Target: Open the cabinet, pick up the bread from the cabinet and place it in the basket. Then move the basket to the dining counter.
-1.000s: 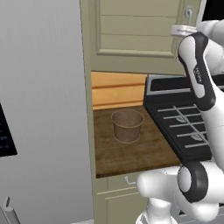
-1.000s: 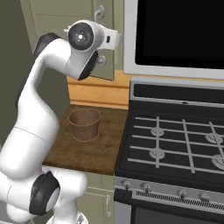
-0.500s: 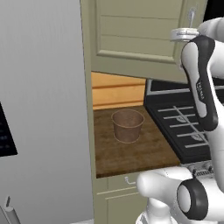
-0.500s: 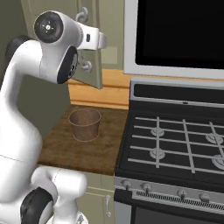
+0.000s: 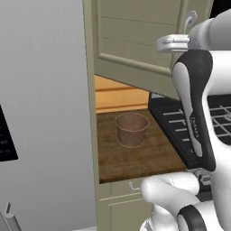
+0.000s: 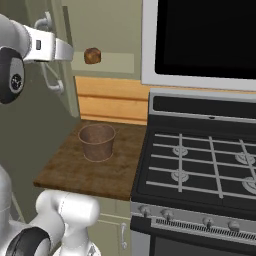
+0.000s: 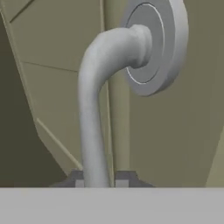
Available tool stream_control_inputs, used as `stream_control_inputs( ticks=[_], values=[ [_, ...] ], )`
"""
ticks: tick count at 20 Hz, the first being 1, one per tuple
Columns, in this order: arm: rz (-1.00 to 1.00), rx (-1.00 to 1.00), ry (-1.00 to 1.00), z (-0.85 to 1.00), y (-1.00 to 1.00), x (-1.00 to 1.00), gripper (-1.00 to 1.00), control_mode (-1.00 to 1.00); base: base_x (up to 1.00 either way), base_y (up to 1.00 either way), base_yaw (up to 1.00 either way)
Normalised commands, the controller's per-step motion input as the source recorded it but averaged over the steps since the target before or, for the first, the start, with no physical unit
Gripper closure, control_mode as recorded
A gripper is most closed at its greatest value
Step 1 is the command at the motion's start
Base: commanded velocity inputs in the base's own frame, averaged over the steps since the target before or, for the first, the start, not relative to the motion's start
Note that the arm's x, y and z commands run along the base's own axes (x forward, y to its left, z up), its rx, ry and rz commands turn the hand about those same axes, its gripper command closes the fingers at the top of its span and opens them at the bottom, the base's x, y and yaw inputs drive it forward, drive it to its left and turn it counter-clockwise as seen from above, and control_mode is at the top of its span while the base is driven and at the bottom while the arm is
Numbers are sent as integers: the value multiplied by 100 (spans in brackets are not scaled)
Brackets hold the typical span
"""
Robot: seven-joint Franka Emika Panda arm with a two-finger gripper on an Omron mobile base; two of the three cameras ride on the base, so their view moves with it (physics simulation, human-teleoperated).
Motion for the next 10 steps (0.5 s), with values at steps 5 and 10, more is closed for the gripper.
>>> stream_control_inputs(
  ticks=[5,10],
  values=[
    [-7,0,0,-7,68,-57,-100,-100,0,0,0],
    [-6,0,2,-15,-33,-70,-100,-100,0,0,0]
  ],
)
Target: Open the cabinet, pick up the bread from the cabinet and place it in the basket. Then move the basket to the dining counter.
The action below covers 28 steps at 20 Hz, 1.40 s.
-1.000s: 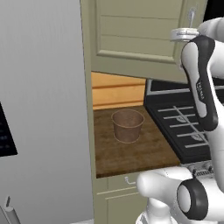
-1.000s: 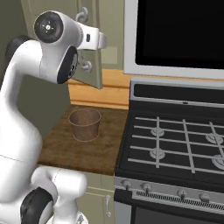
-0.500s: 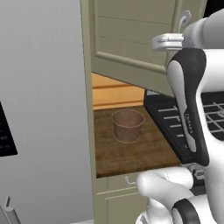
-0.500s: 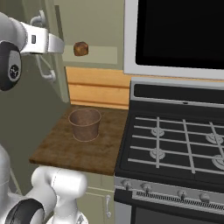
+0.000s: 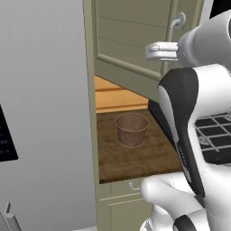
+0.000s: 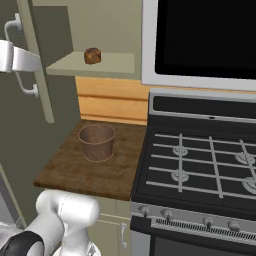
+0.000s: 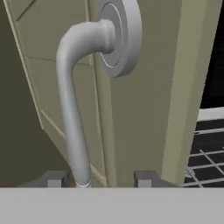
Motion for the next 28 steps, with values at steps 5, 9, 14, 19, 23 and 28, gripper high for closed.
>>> stream_control_inputs(
  ticks=[5,9,14,19,23,28],
  values=[
    [-7,0,0,0,-63,-89,-100,-100,0,0,0],
    [-8,0,4,12,-77,-55,-100,-100,0,0,0],
    [-4,13,23,18,-98,-5,-100,-100,0,0,0],
    [-1,33,15,-5,-58,31,-100,-100,0,0,0],
    [0,28,-1,-39,-4,25,-100,-100,0,0,0],
    [0,33,2,-17,0,87,-100,-100,0,0,0]
  ],
)
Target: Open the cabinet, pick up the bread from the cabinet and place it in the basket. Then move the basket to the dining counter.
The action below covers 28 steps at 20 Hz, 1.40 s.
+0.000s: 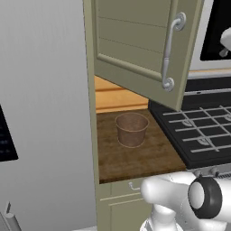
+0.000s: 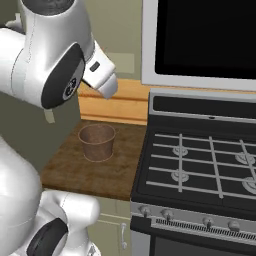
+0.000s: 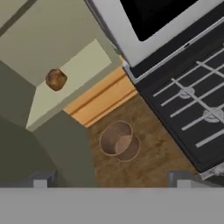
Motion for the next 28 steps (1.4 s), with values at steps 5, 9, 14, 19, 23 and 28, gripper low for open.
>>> stream_control_inputs(
  ticks=[5,9,14,19,23,28],
  values=[
    [0,29,6,-27,58,89,-100,-100,0,0,0],
    [7,38,16,-2,7,73,-100,-100,0,0,0],
    [12,44,15,-4,17,81,-100,-100,0,0,0],
    [16,30,5,0,42,37,-100,-100,0,0,0],
    [20,22,14,0,80,23,-100,-100,0,0,0],
    [30,17,9,0,92,-13,-100,-100,0,0,0]
  ],
)
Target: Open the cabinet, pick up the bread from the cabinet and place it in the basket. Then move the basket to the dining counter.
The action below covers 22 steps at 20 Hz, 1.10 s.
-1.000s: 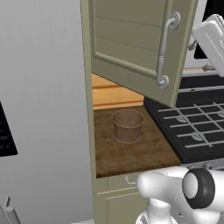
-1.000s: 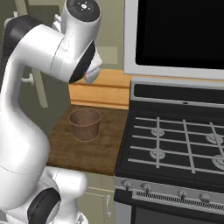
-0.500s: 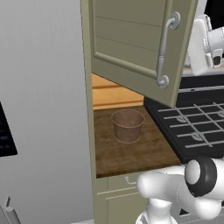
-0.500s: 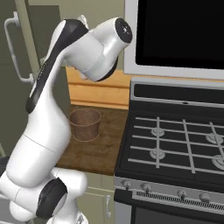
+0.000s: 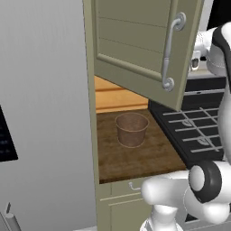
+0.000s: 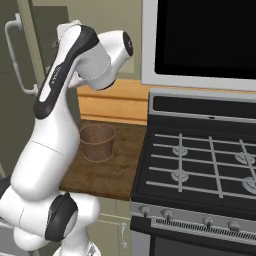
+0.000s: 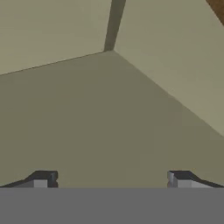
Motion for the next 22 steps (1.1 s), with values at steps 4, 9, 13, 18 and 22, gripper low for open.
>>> stream_control_inputs(
  ticks=[4,9,13,18,22],
  values=[
    [19,2,-1,-5,100,-68,-100,-100,0,0,0],
    [2,-1,-7,0,100,-65,-100,-100,0,0,0],
    [0,-1,-13,-4,100,-18,-100,-100,0,0,0],
    [-4,-1,-16,-14,68,10,-100,-100,0,0,0],
    [-4,-18,-14,-14,-36,7,-100,-100,0,0,0]
  ],
)
